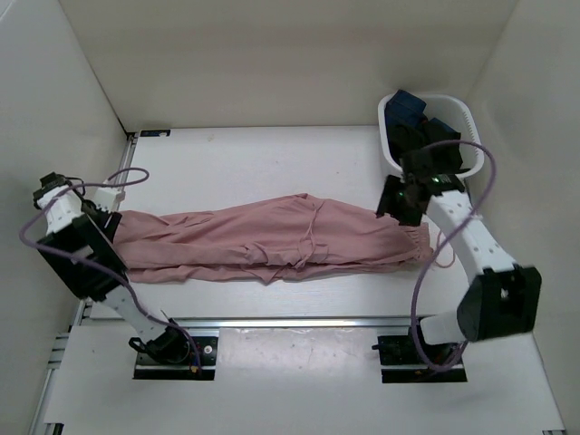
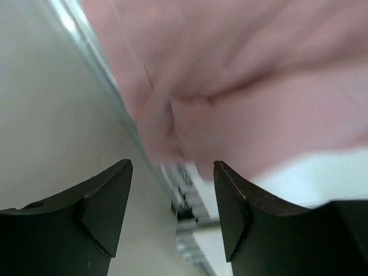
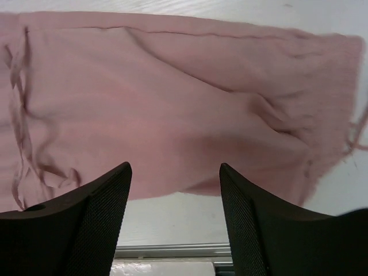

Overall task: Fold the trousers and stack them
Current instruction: Fold the trousers

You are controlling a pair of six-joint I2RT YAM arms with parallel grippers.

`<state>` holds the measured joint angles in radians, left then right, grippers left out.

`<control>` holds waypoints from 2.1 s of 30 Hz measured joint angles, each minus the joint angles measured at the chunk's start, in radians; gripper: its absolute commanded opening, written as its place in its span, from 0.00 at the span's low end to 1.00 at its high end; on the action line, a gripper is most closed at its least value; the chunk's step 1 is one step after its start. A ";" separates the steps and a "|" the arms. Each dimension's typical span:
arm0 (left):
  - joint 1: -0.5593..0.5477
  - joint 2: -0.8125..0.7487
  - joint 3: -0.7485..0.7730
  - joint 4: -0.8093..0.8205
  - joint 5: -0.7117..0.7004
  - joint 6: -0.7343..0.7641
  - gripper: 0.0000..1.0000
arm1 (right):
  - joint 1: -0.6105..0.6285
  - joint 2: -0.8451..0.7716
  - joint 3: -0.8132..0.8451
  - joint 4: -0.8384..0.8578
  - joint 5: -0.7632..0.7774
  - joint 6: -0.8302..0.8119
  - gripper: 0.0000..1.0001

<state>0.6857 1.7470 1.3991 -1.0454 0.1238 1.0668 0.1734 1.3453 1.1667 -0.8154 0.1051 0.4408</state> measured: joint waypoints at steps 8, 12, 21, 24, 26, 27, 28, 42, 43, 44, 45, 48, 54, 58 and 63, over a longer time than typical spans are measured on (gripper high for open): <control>-0.068 0.223 0.083 -0.016 0.060 -0.035 0.77 | 0.212 0.274 0.236 0.024 -0.015 -0.005 0.70; -0.086 0.224 0.077 -0.060 0.062 -0.020 0.62 | 0.222 0.266 0.236 0.018 -0.011 -0.004 0.70; -0.076 0.229 0.055 -0.153 0.008 -0.013 0.75 | 0.230 0.267 0.235 0.018 -0.015 0.002 0.71; -0.074 0.229 0.075 -0.156 -0.028 -0.040 0.86 | 0.239 0.272 0.235 0.018 -0.015 0.001 0.71; -0.069 0.229 0.082 -0.145 -0.062 -0.059 0.86 | 0.242 0.276 0.235 0.017 -0.014 0.000 0.71; -0.066 0.229 0.082 -0.137 -0.080 -0.064 0.85 | 0.242 0.278 0.235 0.018 -0.014 0.000 0.71; -0.066 0.232 0.081 -0.133 -0.093 -0.071 0.81 | 0.242 0.279 0.235 0.018 -0.011 0.000 0.71; -0.056 0.286 0.076 -0.164 -0.087 -0.119 0.27 | 0.242 0.280 0.235 0.003 0.026 -0.005 0.70; -0.055 0.285 0.090 -0.168 -0.083 -0.121 0.57 | 0.242 0.280 0.235 0.003 0.027 -0.005 0.70; -0.054 0.280 0.103 -0.167 -0.079 -0.123 0.62 | 0.242 0.280 0.235 0.003 0.027 -0.005 0.70; -0.053 0.270 0.110 -0.162 -0.074 -0.128 0.66 | 0.242 0.280 0.235 0.003 0.027 -0.005 0.70; -0.053 0.232 0.106 -0.154 -0.068 -0.127 0.65 | 0.242 0.280 0.235 0.003 0.028 -0.005 0.70; -0.053 0.224 0.051 -0.150 -0.068 -0.126 0.58 | 0.242 0.280 0.235 0.000 0.029 -0.008 0.70; -0.053 0.257 0.050 -0.150 -0.068 -0.130 0.58 | 0.242 0.280 0.235 -0.006 0.036 -0.009 0.70; -0.053 0.322 0.098 -0.151 -0.062 -0.147 0.14 | 0.242 0.280 0.235 -0.011 0.045 -0.011 0.70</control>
<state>0.6331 2.0689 1.4971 -1.1965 0.0620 0.9199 0.4156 1.6257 1.4021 -0.8265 0.1501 0.4294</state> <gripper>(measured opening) 0.204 0.700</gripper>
